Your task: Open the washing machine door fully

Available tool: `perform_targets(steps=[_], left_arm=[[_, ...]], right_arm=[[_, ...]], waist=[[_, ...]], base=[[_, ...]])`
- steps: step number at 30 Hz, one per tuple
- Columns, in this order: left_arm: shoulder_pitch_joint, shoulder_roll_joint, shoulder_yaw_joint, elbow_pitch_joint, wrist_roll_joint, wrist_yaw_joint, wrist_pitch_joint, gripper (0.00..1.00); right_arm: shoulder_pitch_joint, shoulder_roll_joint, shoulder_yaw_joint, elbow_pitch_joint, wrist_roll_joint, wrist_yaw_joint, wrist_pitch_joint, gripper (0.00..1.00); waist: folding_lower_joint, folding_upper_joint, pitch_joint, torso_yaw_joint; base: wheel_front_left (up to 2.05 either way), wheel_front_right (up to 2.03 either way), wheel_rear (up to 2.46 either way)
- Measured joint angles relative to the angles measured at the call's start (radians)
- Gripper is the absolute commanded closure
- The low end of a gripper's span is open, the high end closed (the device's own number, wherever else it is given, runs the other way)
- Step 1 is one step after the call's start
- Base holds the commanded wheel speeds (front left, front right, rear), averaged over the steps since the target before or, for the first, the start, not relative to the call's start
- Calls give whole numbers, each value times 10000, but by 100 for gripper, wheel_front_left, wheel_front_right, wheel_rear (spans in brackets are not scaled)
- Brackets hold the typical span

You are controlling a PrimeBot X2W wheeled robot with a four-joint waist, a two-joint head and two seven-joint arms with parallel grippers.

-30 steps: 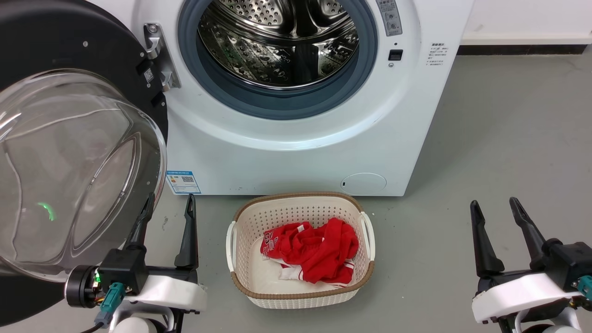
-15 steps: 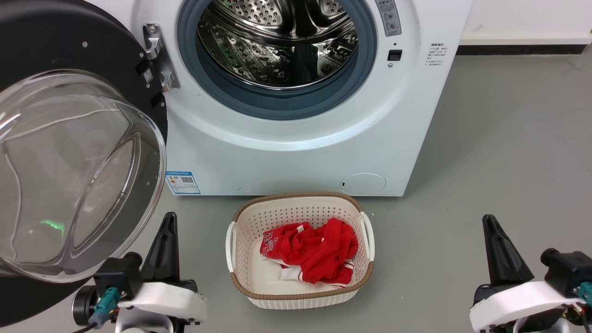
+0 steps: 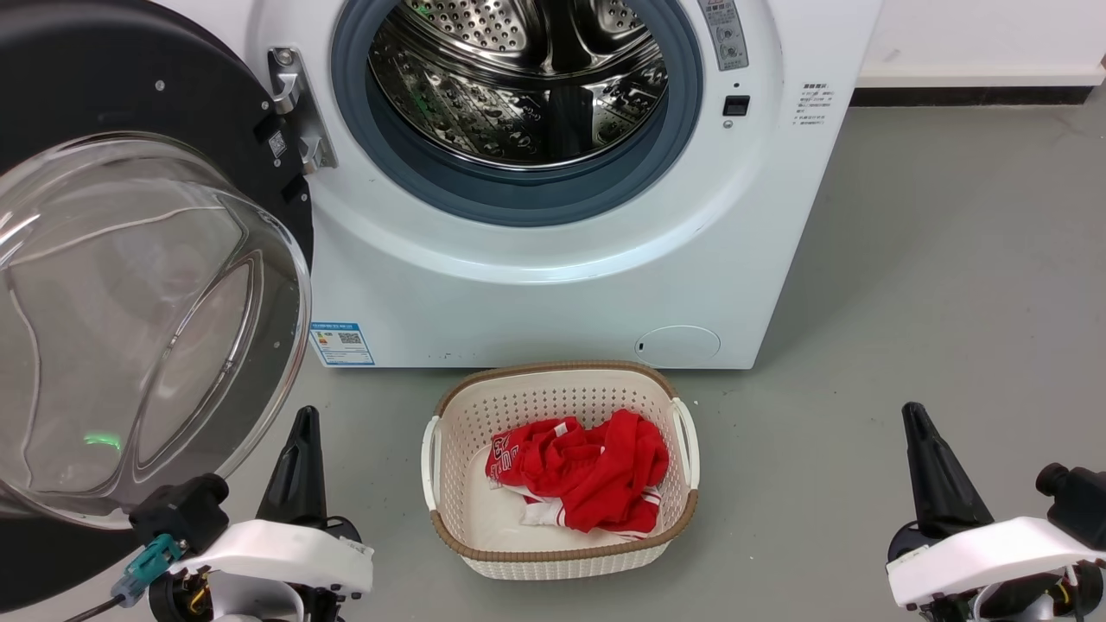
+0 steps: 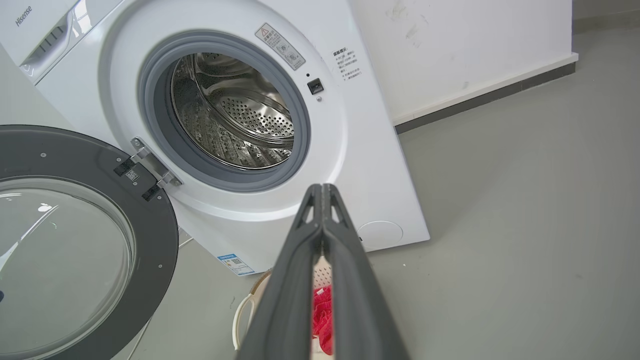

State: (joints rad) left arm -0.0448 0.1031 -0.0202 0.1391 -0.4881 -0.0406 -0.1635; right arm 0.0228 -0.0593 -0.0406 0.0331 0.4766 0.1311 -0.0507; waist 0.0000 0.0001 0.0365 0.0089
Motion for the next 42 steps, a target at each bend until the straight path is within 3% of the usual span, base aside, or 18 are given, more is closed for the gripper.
perform_targets(steps=[22, 42], left_arm=[[-170, -167, 385, 305, -3300, -234, 805, 100], [-249, -255, 679, 550, -5720, -408, 1415, 100]], right_arm=[[-327, -86, -27, 629, 3505, -2, 353, 100], [-624, -119, -111, 1058, 6006, -2, 621, 100]], waist=[[0, 0, -69, -19], [1, 0, -132, -35]], base=[[0, 0, 0], [0, 0, 0]])
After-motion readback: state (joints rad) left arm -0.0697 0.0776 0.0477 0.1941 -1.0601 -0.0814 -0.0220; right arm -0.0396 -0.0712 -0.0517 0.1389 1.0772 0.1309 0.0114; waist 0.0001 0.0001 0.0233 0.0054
